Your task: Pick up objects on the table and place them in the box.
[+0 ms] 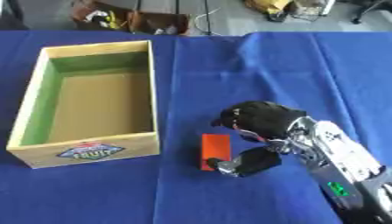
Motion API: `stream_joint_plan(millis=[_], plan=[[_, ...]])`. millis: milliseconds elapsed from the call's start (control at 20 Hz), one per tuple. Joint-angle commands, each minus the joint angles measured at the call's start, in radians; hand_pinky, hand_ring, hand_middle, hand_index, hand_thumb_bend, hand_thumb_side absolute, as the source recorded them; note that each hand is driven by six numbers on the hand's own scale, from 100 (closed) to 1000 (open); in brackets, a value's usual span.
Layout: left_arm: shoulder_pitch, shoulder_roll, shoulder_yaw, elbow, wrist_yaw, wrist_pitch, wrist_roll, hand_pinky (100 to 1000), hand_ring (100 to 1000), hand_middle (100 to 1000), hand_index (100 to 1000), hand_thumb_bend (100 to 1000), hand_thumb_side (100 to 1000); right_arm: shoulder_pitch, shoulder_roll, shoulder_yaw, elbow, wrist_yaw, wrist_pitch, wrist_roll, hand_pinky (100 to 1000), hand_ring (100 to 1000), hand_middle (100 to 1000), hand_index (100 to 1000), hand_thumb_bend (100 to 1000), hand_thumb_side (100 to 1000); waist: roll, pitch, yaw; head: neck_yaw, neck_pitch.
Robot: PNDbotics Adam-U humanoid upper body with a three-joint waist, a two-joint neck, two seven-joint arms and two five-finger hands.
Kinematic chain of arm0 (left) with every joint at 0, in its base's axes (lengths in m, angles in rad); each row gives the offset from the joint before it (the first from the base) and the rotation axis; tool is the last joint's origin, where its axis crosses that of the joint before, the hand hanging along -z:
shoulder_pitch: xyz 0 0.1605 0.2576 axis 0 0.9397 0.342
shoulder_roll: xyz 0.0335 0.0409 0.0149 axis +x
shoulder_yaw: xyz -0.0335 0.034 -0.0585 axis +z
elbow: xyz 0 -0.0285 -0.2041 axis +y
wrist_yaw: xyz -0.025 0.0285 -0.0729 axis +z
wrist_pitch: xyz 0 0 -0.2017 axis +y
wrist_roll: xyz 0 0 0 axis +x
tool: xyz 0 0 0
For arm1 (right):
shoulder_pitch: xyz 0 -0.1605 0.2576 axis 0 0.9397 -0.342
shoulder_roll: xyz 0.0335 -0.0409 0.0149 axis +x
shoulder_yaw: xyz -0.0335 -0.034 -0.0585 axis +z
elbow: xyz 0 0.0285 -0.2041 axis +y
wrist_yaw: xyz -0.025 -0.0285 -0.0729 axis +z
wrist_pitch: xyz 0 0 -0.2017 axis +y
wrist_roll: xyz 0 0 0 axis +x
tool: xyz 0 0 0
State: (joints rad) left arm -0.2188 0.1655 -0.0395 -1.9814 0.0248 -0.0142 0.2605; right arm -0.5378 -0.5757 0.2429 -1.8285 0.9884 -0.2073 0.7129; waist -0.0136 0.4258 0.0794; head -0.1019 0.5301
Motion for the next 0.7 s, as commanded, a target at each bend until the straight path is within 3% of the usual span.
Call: stream_joint_plan(millis=[50,400,700], plan=[[-0.001,0.001,-0.004,-0.019,0.003,-0.001,-0.004,616,917,814,708,100,977,-0.018,-0.008,-0.004,0.003,-0.008,0.0,0.003,890,901,796,981,343,1000,0.001,-0.017,0.0,-0.003,-0.011],[-0.001,0.001,-0.004,-0.019,0.003,0.001,-0.005,617,918,814,708,100,977,-0.019,-0.01,0.002,0.02,-0.02,-0.011,0.021,891,900,783,980,350,1000,0.001,-0.014,0.002,-0.004,-0.009],[0.0,0.001,-0.004,-0.019,0.004,0.003,-0.005,619,919,815,707,100,978,-0.02,-0.007,0.007,0.028,-0.037,-0.012,0.034,877,870,640,915,337,1000,0.001,-0.013,0.004,-0.006,-0.01]])
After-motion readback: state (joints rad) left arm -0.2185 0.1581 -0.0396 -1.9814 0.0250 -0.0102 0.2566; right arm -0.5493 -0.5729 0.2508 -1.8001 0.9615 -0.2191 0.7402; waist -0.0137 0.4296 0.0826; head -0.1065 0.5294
